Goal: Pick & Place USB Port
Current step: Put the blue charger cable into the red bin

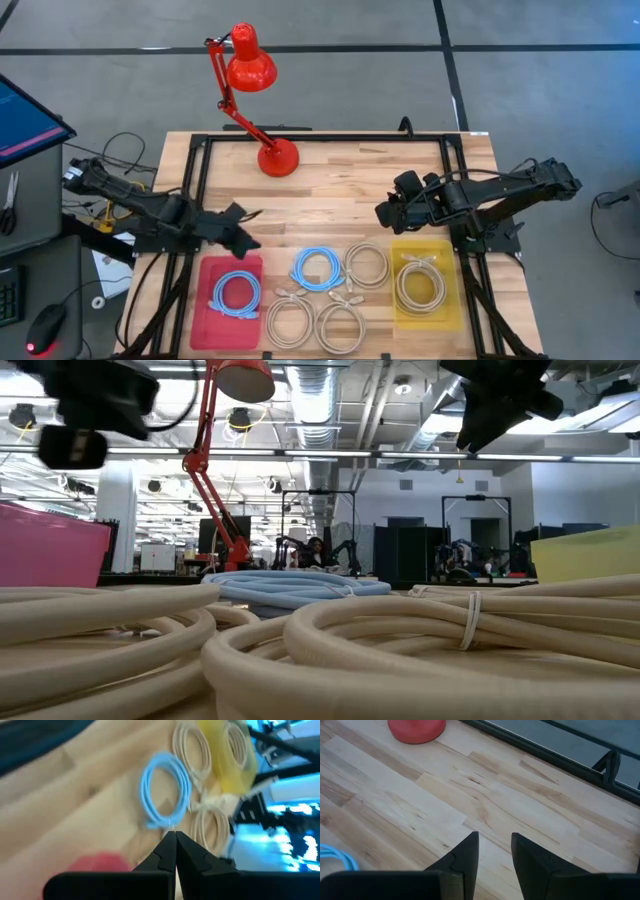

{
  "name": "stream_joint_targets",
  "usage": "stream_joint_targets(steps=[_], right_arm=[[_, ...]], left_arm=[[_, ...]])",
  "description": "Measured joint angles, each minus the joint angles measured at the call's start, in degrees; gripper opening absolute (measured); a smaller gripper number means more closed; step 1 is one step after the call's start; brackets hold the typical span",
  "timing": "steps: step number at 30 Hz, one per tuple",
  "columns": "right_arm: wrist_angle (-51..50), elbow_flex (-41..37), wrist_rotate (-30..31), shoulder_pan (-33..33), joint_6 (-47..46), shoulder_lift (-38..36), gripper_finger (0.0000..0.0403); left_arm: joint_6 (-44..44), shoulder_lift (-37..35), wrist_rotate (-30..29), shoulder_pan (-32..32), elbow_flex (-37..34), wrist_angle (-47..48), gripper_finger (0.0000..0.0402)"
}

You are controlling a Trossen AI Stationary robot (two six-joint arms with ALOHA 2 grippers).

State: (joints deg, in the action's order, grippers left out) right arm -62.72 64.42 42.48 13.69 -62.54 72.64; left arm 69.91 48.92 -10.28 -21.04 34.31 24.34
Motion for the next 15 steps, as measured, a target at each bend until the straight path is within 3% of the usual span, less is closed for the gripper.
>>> stream_joint_targets(steps=[9,15], right_arm=[[0.0,0.0,-0.1,0.02,0.0,0.0,0.0107],[0.0,0.0,-0.39,0.04,0.0,0.0,0.0107]], left_arm=[[-11.41,12.3,0.04,9.35,13.49,0.92,0.0003],[-12.09,20.28,-1.09,12.53,24.28,14.22,0.0003]])
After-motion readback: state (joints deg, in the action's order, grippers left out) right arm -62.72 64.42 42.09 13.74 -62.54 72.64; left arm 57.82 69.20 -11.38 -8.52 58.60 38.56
